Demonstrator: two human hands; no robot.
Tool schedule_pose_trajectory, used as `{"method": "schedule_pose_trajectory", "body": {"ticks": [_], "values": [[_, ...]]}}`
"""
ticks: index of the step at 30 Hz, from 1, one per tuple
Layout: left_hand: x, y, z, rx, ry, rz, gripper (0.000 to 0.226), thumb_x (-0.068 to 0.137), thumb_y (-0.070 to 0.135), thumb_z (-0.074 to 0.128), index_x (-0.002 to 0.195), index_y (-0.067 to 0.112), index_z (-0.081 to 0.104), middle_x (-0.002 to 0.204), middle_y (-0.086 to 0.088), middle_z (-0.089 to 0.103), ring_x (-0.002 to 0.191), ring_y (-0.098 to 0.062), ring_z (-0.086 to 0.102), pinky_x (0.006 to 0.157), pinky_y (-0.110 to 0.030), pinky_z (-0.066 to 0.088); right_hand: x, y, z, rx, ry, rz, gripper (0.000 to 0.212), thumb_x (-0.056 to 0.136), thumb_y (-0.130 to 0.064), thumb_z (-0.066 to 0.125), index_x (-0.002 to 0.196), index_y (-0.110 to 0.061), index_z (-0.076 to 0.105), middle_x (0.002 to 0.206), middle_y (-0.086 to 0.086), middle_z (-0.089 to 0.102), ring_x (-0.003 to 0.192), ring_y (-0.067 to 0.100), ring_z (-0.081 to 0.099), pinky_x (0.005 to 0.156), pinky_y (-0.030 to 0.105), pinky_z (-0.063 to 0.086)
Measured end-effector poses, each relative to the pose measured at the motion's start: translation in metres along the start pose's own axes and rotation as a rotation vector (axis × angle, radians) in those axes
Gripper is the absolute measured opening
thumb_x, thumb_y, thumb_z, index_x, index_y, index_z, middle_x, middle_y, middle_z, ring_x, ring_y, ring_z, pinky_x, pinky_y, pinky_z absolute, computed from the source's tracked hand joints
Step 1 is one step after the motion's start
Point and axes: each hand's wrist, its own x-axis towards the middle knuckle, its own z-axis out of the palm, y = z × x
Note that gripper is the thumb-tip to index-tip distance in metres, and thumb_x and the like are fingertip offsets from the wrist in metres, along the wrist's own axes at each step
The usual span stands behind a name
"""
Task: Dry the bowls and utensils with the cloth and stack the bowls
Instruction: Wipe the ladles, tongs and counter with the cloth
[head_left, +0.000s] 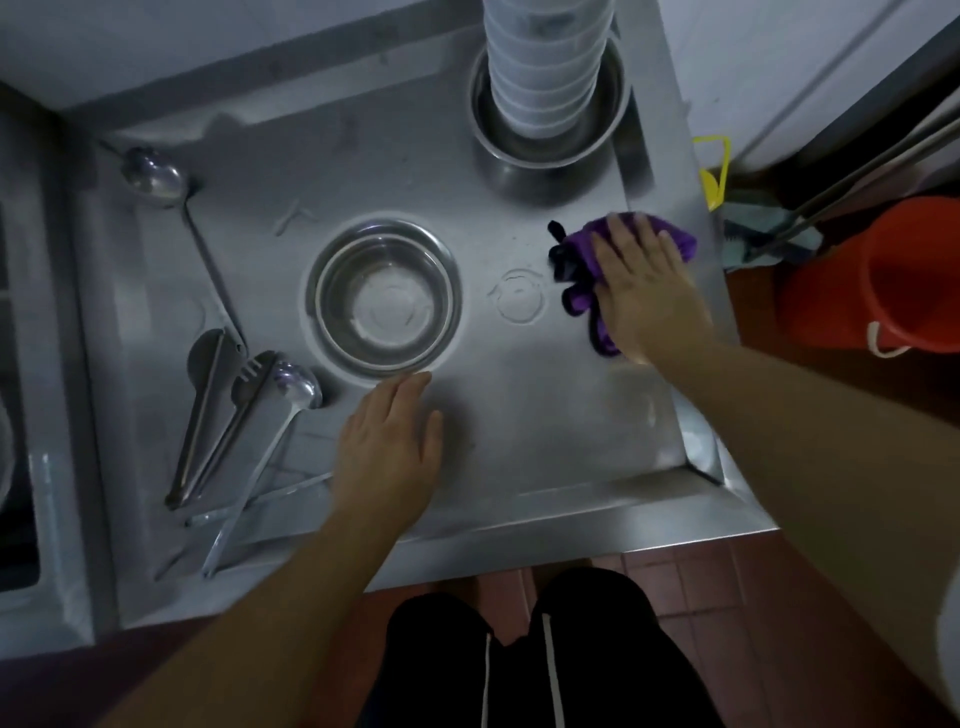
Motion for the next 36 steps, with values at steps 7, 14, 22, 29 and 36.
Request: {"method": "schedule_pose_trajectory", "body": {"ticks": [7, 14, 22, 29, 36], "values": [[0.01, -0.002, 0.002, 0.052, -0.006, -0.09, 0.051, 0.1, 0.039, 0.045, 0.145, 0.017, 0.055, 0.143, -0.007, 0.059, 0.13, -0.032, 0.056, 0.107, -0.051, 0.047, -0.146, -0.086, 0.04, 0.116, -0.095, -0.393, 0.057, 0.103, -0.023, 0.049, 0.157, -0.007, 0.046, 0.164, 0.017, 0.042, 0.155, 0.046, 0.03, 0.124, 0.063, 0.025], [0.01, -0.003, -0.006, 0.032, 0.067, -0.111, 0.046, 0.101, 0.033, 0.05, 0.144, 0.016, 0.056, 0.143, -0.007, 0.06, 0.133, -0.03, 0.055, 0.108, -0.049, 0.044, -0.111, -0.052, 0.042, 0.073, -0.057, -0.639, 0.061, 0.095, -0.025, 0.068, 0.154, -0.019, 0.053, 0.162, 0.008, 0.047, 0.15, 0.037, 0.042, 0.124, 0.053, 0.027], [0.009, -0.01, -0.009, 0.085, 0.043, -0.14, 0.046, 0.105, 0.031, 0.053, 0.149, 0.017, 0.053, 0.148, -0.006, 0.057, 0.136, -0.029, 0.053, 0.112, -0.049, 0.042, 0.053, -0.057, 0.013, 0.239, 0.156, 0.168, 0.059, 0.106, -0.028, 0.049, 0.16, -0.007, 0.037, 0.169, 0.022, 0.028, 0.156, 0.049, 0.021, 0.127, 0.056, 0.013], [0.032, -0.009, -0.015, 0.082, 0.08, -0.146, 0.046, 0.103, 0.03, 0.058, 0.148, 0.017, 0.054, 0.145, -0.006, 0.058, 0.135, -0.029, 0.053, 0.111, -0.05, 0.045, 0.004, -0.103, 0.038, 0.204, 0.109, -0.421, 0.055, 0.102, -0.028, 0.058, 0.154, -0.011, 0.052, 0.162, 0.017, 0.045, 0.151, 0.047, 0.035, 0.121, 0.061, 0.029], [0.042, -0.002, -0.017, 0.03, 0.098, -0.121, 0.048, 0.102, 0.032, 0.058, 0.147, 0.017, 0.056, 0.144, -0.005, 0.06, 0.133, -0.029, 0.056, 0.108, -0.05, 0.047, -0.046, -0.029, 0.045, 0.117, 0.11, -0.442, 0.057, 0.106, -0.028, 0.053, 0.159, -0.013, 0.043, 0.167, 0.016, 0.036, 0.157, 0.041, 0.027, 0.123, 0.061, 0.029]]}}
